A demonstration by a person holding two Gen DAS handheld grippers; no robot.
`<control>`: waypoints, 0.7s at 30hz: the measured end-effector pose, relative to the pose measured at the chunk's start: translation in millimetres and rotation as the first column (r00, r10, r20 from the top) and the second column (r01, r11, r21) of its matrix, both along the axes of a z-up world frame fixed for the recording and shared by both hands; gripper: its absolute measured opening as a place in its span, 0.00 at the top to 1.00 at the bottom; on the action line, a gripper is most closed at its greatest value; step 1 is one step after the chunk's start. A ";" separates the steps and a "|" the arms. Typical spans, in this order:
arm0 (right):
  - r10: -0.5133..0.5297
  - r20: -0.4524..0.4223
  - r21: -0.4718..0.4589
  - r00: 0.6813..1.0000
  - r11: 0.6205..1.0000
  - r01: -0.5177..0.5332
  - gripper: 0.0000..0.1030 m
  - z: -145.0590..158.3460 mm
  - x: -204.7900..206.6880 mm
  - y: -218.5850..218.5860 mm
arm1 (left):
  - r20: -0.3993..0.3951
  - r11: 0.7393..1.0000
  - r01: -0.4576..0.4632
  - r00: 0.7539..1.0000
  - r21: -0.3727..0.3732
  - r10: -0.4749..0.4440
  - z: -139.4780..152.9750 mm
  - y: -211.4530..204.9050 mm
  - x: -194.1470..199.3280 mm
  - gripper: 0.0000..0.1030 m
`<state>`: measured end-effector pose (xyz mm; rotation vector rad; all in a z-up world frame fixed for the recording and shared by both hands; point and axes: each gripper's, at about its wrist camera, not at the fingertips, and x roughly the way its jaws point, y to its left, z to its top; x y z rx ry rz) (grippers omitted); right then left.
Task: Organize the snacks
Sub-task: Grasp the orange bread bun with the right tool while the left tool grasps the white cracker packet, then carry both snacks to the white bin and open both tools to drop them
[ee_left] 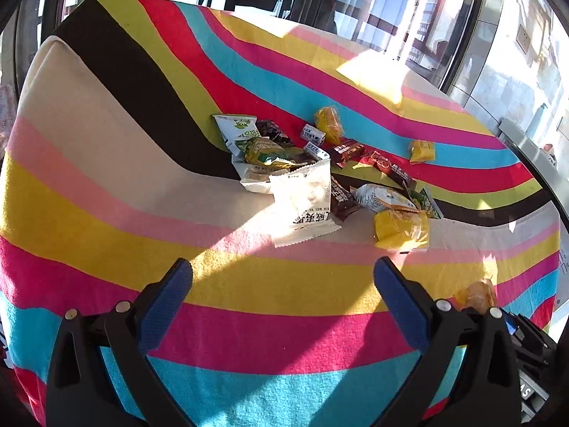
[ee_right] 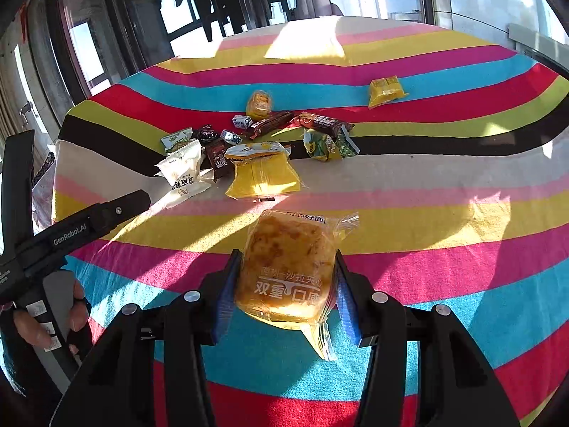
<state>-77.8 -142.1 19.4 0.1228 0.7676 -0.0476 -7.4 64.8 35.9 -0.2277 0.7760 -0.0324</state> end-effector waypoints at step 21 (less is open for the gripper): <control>0.033 0.037 0.036 0.999 0.999 -0.034 0.52 -1.9 -52.8 -11.4 | -0.071 0.998 0.064 0.995 0.010 -0.063 -21.5 -32.1 -4.5 0.63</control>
